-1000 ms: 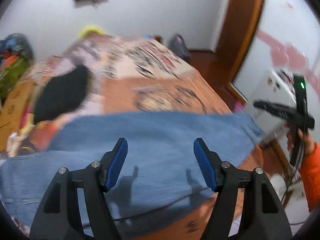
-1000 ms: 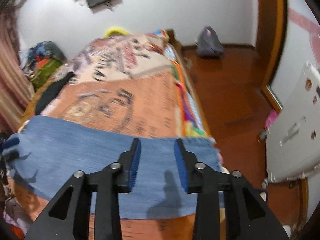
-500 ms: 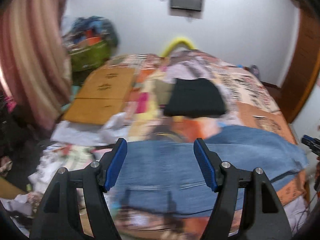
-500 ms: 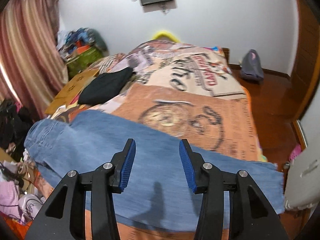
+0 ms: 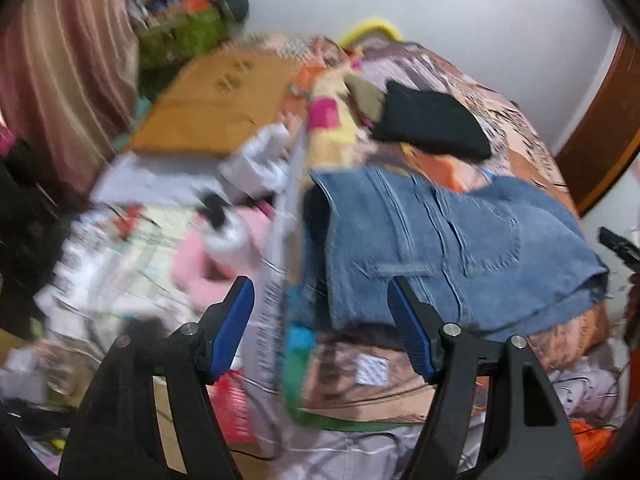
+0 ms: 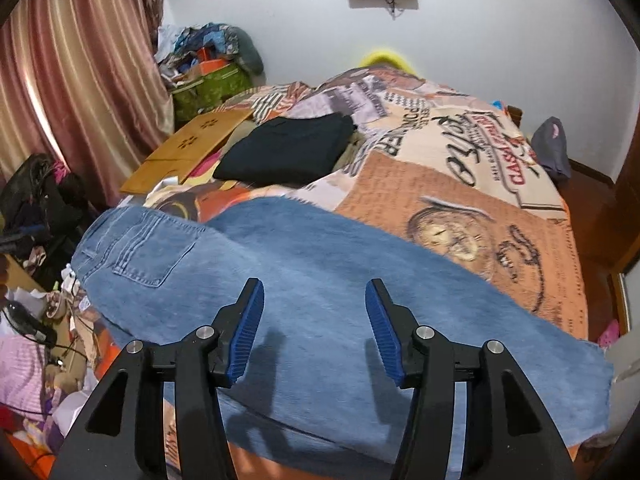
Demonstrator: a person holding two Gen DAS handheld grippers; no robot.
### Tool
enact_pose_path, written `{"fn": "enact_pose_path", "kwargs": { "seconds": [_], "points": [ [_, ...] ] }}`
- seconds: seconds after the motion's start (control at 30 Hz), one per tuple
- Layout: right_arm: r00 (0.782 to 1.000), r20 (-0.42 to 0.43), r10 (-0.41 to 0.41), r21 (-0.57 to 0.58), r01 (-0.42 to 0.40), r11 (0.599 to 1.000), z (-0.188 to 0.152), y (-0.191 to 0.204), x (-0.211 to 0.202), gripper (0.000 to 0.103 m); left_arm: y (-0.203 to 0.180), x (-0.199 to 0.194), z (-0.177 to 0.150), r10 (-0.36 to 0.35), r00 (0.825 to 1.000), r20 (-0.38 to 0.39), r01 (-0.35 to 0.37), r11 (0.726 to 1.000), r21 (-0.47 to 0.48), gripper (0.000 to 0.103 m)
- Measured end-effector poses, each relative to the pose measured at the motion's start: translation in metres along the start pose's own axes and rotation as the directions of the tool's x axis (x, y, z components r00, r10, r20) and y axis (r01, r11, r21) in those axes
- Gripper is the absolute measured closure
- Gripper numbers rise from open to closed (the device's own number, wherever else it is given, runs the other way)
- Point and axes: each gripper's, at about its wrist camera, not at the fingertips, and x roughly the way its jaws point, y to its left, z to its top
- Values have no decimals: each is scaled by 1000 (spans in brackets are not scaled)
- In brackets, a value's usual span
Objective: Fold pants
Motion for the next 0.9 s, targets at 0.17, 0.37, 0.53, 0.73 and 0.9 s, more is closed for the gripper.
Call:
{"fn": "enact_pose_path", "kwargs": {
  "seconds": [0.17, 0.37, 0.53, 0.73, 0.9],
  "points": [
    [999, -39, 8, -4, -9, 1000, -6, 17, 13, 54, -7, 35, -13, -46, 998, -50, 46, 999, 3, 38],
    [997, -72, 15, 9, -14, 1000, -11, 26, 24, 54, -11, 41, -12, -83, 996, -27, 83, 996, 14, 85],
    [998, -59, -2, 4, 2, 1000, -5, 29, 26, 54, -10, 26, -15, -23, 1000, -3, 23, 998, 62, 91],
    [992, -126, 23, -19, -26, 999, -8, 35, 38, 54, -9, 27, -25, 63, 998, -17, -60, 989, 135, 90],
    [980, -195, 46, -88, -64, 994, -28, 51, 41, 51, 7, 41, -29, 173, 984, -40, -168, 980, 103, 103]
  ]
}}
